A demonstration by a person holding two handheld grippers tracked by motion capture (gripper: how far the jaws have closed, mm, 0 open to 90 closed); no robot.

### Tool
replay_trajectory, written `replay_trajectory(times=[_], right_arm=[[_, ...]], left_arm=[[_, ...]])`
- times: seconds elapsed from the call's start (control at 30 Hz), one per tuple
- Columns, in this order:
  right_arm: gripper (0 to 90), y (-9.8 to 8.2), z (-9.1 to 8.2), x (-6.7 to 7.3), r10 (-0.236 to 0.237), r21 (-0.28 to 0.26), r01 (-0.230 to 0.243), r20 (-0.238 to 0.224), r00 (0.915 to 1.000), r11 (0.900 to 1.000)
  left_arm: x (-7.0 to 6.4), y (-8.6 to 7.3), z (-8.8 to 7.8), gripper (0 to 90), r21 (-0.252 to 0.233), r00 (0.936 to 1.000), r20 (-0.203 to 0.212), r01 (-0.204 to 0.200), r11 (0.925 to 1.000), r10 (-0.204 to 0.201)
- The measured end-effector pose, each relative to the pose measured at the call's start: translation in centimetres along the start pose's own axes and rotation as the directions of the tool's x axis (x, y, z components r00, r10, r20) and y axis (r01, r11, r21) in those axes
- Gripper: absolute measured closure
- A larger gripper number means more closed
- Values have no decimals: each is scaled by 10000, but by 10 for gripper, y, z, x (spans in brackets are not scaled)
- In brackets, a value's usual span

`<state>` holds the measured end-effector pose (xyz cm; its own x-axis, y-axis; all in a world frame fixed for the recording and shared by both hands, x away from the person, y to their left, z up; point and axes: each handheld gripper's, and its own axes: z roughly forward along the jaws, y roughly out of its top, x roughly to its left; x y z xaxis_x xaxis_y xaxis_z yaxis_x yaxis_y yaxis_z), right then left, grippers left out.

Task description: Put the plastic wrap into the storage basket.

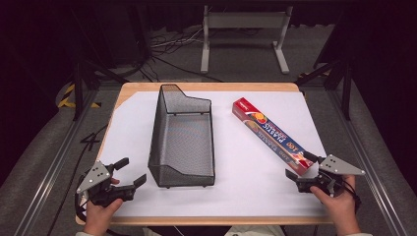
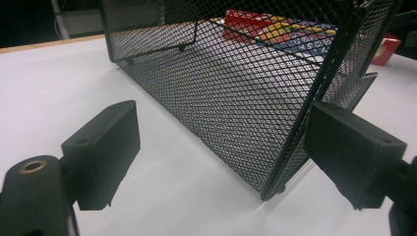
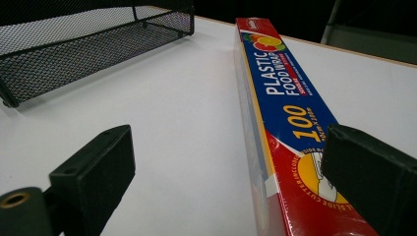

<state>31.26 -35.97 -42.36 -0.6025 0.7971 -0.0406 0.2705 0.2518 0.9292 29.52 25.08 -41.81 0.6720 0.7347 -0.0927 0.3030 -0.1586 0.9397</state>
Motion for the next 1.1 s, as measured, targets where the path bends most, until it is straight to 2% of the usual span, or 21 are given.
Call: replay_trajectory(times=[0.43, 0.6, 0.7, 0.8, 0.9, 1.1], right_arm=[[63, 1, -1, 0, -13, 25, 13, -13, 10000, 10000], [62, 9, 2, 0, -188, 86, 189, -146, 9997, 9998], [54, 15, 3, -2, -105, 46, 106, -176, 9998, 9999], [46, 21, 8, -6, -115, 373, 123, -204, 9997, 9992], [45, 25, 11, -9, -137, 459, 147, -220, 9997, 9988], [43, 41, 15, -17, 293, 457, -283, -219, 9993, 9986]], left_arm=[[0, 2, 1, 151, -20, 9999, -165, -34, 10000, 34], [-1, 0, 2, 152, 147, 9996, -291, 3, 9999, 1], [-1, 0, 1, 153, 141, 9995, -322, -8, 9999, 13], [-1, 0, 0, 152, 169, 9993, -369, 24, 9999, -18], [-1, 0, 1, 153, 155, 9993, -387, 7, 9999, -1], [-1, 0, 2, 153, 209, 9994, -336, -17, 9998, 24]])
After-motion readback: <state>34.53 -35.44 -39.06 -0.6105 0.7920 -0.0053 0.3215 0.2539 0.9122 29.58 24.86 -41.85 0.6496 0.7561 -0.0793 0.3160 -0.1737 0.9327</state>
